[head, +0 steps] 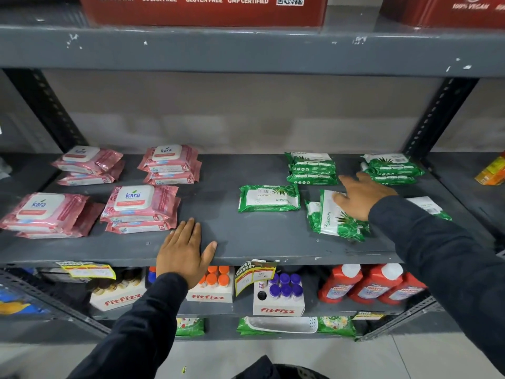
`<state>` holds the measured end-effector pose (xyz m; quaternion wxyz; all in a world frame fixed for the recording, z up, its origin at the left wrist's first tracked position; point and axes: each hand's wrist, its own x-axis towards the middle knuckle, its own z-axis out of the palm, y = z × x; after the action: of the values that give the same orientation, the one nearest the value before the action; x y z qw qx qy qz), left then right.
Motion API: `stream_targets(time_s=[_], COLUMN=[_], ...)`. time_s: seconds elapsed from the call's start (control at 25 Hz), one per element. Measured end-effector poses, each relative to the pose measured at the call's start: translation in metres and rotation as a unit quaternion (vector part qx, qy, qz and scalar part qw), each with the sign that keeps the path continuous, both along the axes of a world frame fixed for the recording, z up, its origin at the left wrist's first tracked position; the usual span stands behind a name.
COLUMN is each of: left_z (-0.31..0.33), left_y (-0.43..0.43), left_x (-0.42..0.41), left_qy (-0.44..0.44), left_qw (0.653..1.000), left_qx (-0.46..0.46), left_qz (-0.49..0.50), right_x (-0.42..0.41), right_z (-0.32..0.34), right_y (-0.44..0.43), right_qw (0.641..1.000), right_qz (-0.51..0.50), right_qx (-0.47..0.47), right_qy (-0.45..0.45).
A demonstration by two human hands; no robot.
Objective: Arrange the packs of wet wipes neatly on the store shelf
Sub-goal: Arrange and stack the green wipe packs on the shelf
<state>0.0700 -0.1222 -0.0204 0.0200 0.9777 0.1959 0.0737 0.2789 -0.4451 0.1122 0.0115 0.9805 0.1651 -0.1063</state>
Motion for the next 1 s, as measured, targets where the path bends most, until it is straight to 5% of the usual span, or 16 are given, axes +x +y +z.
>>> stream_targets(time_s=[0.28, 0.72, 1.0], left_z=[0.000, -0.001, -0.002], left_y=[0.000, 0.000, 0.001], left_x=[0.000, 0.001, 0.002], left_qy=[-0.002, 0.000, 0.004], left_qw=[1.000, 1.000, 1.000], left_qx=[0.002, 0.003, 0.005], left_qz=[0.003, 0.003, 0.006], right_x=[-0.002, 0.006, -0.003], right_z=[0.006, -0.002, 0.011], right_y=[-0.008, -0.017, -0.006], right_qw=[0.964, 0.988, 0.989], right_qz=[0.199, 0.123, 0.118], right_qx=[-0.166, -0.098, -0.073], right_qy=[0.053, -0.004, 0.044])
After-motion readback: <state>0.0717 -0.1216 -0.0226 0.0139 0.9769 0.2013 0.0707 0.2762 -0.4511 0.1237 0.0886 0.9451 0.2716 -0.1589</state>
